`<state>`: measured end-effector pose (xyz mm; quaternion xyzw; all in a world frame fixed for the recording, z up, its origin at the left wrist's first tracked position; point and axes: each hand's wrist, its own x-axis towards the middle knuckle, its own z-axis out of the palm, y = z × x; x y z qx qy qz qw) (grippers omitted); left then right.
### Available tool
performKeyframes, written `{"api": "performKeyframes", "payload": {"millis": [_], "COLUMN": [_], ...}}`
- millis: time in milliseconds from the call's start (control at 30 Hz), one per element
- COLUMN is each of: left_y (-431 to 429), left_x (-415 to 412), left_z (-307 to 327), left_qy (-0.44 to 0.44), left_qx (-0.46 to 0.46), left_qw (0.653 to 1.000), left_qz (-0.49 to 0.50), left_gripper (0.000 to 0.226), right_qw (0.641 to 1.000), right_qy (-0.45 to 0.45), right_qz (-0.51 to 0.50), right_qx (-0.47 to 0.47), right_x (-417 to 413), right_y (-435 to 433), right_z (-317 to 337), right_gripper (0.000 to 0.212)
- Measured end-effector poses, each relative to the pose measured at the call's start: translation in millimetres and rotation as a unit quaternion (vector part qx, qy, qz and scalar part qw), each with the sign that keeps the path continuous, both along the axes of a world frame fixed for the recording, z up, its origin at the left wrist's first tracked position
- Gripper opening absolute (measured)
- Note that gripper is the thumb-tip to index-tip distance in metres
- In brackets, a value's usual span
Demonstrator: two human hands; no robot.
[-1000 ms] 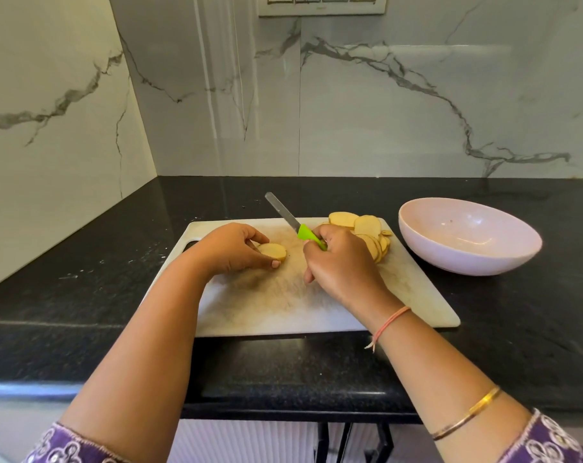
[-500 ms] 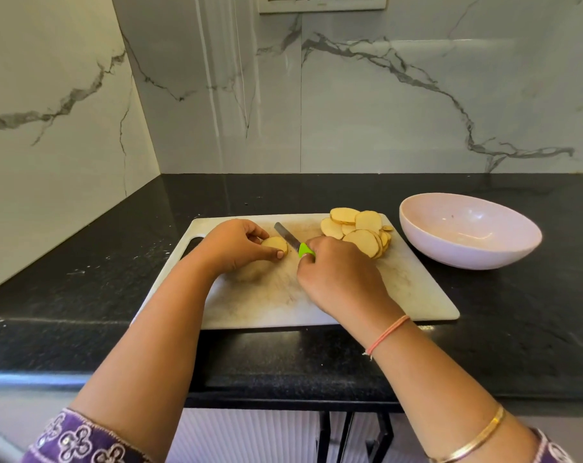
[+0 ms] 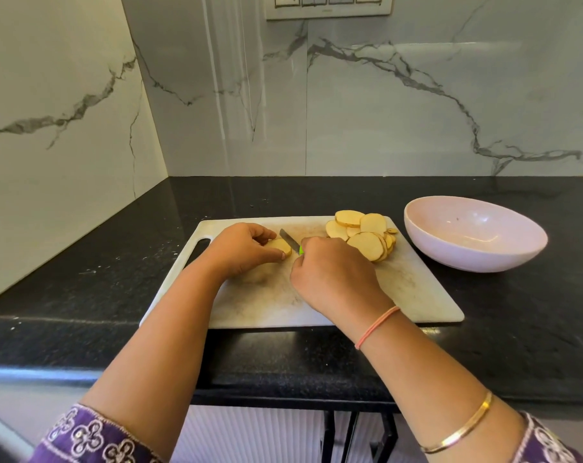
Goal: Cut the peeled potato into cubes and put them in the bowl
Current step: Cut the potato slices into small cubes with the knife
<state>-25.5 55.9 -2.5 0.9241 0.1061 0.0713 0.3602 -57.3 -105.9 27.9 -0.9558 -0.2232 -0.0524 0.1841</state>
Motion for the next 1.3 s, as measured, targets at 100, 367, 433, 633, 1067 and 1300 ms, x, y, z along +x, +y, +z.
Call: {"api": "performKeyframes", "payload": {"millis": [100, 367, 433, 633, 1067, 1300], "left_y": [0, 1, 2, 7, 2, 3], "left_x": [0, 2, 3, 7, 3, 2], "left_z": [-1, -2, -2, -6, -3, 2], "left_qy": [-0.006, -0.011, -0.013, -0.009, -0.007, -0.008], "left_qx": [-0.002, 0.001, 0.008, 0.035, 0.036, 0.070], "left_qw": [1.000, 1.000, 1.000, 0.999, 0.999, 0.997], "left_qz": [0.002, 0.001, 0.002, 0.005, 0.013, 0.023], "left_gripper": [0.047, 0.046, 0.046, 0.042, 0.045, 0.039], "right_qw": [1.000, 1.000, 0.999, 0.996, 0.990, 0.988], "right_qy": [-0.004, -0.009, -0.004, -0.016, -0.067, -0.079], "right_qz": [-0.004, -0.011, -0.009, 0.018, 0.042, 0.068], "right_qx": [-0.009, -0.021, -0.039, -0.088, -0.118, -0.110], "right_x": [-1, -4, -4, -4, -9, -25], "right_y": [2, 9, 11, 12, 13, 2], "right_z": [3, 3, 3, 6, -2, 1], "right_gripper": [0.027, 0.024, 0.024, 0.021, 0.019, 0.013]}}
